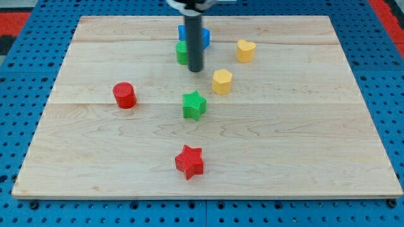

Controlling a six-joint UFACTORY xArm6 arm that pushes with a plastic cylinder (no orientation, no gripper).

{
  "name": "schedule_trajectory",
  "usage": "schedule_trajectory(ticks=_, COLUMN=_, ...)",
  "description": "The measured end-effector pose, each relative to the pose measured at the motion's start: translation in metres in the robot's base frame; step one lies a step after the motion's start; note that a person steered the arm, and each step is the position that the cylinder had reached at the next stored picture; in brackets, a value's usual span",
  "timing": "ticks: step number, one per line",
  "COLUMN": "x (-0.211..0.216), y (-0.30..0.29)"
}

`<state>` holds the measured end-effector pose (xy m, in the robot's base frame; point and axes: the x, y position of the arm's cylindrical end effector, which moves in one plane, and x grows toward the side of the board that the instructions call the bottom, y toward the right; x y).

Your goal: Move the green star towards the top left side of the board

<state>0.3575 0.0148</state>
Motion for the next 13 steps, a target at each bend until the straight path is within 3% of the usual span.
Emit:
schedule_trajectory(ticks=1, x=0.016, y=0.078)
schedule_trajectory(ticks=2, x=0.084, y=0.079)
schedule_trajectory(ticks=3, x=0.131, y=-0.014)
schedule_trajectory(ticks=4, x=0.133, y=-0.074)
schedule_trajectory(ticks=6, x=0.134, y=-0.019)
schedule_trajectory(ticks=8, x=0.062, y=-0.037)
schedule_trajectory(ticks=9, x=0.068, y=-0.052)
schedule_trajectory(ticks=10, x=0.079, y=-0.106)
schedule_trajectory(ticks=11, x=0.058, y=-0.121)
schedule_trajectory(ticks=13, x=0.062, y=-0.089)
